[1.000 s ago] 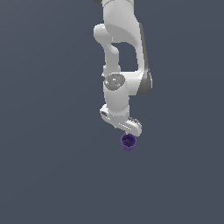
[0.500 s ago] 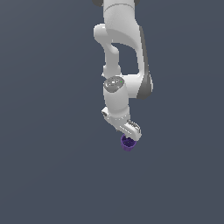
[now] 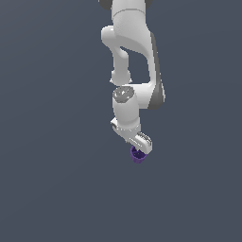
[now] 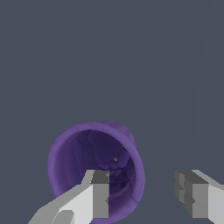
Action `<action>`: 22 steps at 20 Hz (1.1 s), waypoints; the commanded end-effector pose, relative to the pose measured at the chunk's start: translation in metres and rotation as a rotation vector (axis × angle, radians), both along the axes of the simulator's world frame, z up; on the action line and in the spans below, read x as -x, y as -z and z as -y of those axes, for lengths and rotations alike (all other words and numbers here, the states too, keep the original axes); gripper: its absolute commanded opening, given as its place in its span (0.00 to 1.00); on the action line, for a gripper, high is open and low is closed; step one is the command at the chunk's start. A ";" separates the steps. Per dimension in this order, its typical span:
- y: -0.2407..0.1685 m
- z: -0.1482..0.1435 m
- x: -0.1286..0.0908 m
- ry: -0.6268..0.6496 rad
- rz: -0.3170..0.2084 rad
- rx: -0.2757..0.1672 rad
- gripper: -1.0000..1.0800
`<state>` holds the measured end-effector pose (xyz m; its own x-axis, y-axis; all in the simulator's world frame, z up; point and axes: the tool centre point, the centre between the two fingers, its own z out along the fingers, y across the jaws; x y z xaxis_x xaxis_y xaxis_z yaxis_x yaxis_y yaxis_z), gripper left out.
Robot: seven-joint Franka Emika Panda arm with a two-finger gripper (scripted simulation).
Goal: Pick up the object and move it to a goal position.
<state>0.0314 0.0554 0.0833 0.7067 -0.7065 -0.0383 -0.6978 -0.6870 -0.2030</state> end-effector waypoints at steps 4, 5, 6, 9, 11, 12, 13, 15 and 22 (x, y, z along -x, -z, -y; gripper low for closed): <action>0.018 -0.003 -0.001 0.003 -0.001 -0.001 0.62; 0.019 -0.003 -0.001 0.004 -0.001 -0.001 0.62; 0.019 -0.003 -0.001 0.004 -0.001 -0.001 0.62; 0.019 -0.003 -0.001 0.004 -0.001 -0.001 0.00; 0.019 -0.003 -0.001 0.004 -0.001 -0.001 0.00; 0.019 -0.003 -0.001 0.004 -0.001 -0.001 0.00; 0.019 -0.003 -0.001 0.004 -0.001 -0.001 0.00; 0.019 -0.003 -0.001 0.004 -0.001 -0.001 0.00; 0.011 -0.005 0.000 0.003 0.000 -0.001 0.00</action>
